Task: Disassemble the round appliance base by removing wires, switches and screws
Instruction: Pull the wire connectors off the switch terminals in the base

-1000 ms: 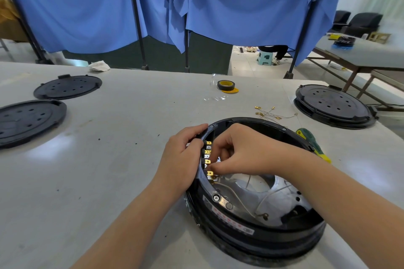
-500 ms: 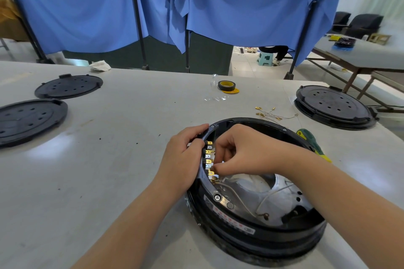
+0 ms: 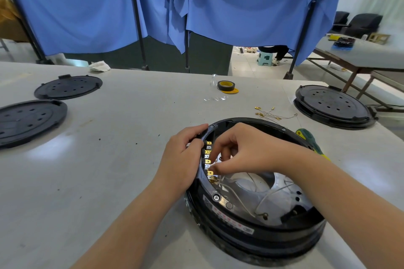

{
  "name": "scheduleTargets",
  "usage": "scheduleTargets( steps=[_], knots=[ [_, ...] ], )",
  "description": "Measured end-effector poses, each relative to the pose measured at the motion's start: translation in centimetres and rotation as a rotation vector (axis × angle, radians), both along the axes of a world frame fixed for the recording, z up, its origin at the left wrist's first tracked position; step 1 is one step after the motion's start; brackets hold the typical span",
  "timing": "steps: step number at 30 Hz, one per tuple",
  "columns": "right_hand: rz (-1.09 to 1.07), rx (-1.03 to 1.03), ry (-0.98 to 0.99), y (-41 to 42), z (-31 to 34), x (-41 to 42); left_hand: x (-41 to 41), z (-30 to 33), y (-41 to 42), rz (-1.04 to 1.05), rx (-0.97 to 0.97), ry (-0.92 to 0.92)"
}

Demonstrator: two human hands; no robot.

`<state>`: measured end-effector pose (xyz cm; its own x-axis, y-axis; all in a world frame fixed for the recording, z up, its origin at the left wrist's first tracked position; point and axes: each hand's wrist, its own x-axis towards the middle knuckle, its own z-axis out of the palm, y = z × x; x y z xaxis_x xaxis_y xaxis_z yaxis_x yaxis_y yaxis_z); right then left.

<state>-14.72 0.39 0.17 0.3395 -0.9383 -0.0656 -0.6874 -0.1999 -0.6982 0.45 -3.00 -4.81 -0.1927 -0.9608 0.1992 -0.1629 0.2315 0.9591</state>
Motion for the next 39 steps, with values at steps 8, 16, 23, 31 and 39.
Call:
scheduleTargets(
  steps=[8,16,23,31,39],
  knots=[
    [0.011,-0.049,0.047,0.7,1.2,-0.2,-0.1,0.1,0.0,-0.003,-0.014,-0.019],
    [-0.005,-0.116,0.141,2.5,0.6,0.3,-0.1,0.1,0.0,-0.007,-0.036,-0.025],
    [-0.009,-0.144,0.129,3.0,-0.4,0.8,-0.2,0.1,0.0,0.005,-0.023,-0.007],
    [-0.025,-0.167,0.128,3.1,-0.6,0.9,-0.2,0.1,0.0,0.002,-0.023,-0.003],
    [-0.038,-0.154,0.122,3.2,-0.4,1.1,-0.2,0.1,0.0,0.000,-0.027,0.008]
  ],
)
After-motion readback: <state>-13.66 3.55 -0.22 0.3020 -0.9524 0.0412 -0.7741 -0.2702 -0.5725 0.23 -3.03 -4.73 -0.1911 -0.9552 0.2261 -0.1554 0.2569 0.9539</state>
